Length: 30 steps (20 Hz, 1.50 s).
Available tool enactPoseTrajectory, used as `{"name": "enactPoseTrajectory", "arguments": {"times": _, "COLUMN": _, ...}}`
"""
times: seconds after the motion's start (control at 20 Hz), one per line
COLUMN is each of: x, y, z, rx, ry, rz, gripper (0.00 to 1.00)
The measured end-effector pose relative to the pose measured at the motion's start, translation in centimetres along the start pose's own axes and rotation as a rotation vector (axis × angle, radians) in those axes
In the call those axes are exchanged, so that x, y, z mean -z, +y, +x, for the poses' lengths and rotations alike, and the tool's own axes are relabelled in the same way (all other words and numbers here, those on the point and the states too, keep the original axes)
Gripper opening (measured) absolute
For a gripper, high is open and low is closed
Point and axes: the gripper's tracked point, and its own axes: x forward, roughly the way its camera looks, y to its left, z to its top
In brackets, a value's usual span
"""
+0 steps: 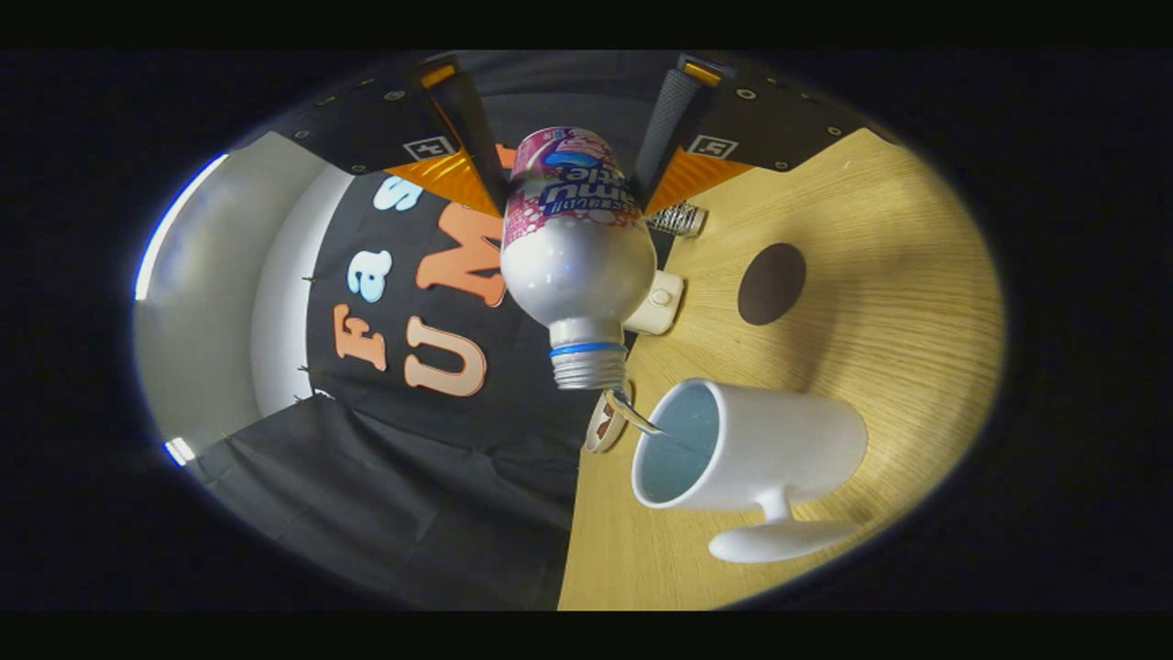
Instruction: Take the bottle from table, then pour the juice into the cup, finally place the bottle on the coaster
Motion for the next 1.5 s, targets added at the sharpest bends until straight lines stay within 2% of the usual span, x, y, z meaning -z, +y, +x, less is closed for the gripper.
{"name": "enactPoseTrajectory", "arguments": {"times": 1.5, "x": -0.4, "y": -1.5, "z": 0.3, "rx": 0.062, "ry": -0.047, "rz": -0.149, "gripper": 0.76}}
